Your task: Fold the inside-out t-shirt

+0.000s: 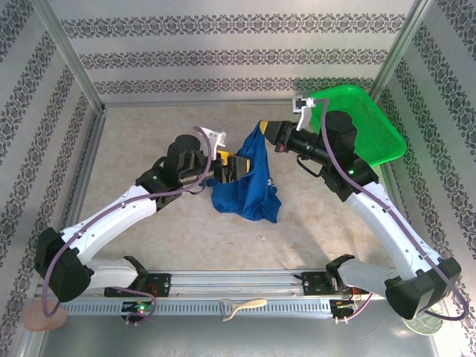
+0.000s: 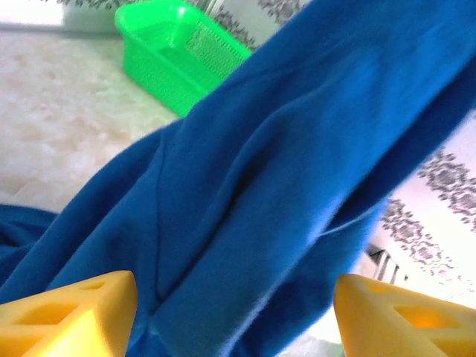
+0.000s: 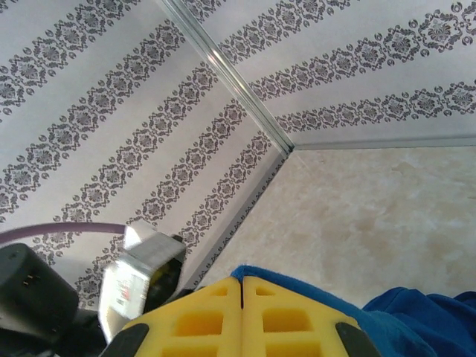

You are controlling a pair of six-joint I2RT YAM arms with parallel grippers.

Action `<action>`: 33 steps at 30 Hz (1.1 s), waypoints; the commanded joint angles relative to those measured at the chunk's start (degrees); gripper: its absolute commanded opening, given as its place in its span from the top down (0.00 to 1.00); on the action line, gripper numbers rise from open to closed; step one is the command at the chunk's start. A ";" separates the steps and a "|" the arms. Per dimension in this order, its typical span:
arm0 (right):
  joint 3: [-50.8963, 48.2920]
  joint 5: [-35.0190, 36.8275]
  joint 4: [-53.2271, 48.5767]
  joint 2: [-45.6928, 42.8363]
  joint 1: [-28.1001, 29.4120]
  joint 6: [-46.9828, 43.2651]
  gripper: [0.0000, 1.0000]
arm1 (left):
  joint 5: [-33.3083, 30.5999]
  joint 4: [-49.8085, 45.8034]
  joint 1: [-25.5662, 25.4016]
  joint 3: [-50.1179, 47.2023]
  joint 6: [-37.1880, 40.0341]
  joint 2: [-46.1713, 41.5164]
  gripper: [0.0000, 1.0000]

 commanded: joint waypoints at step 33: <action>-14.09 10.81 8.73 8.32 3.13 1.66 1.00 | 44.73 63.87 14.27 1.40 -42.68 14.26 1.00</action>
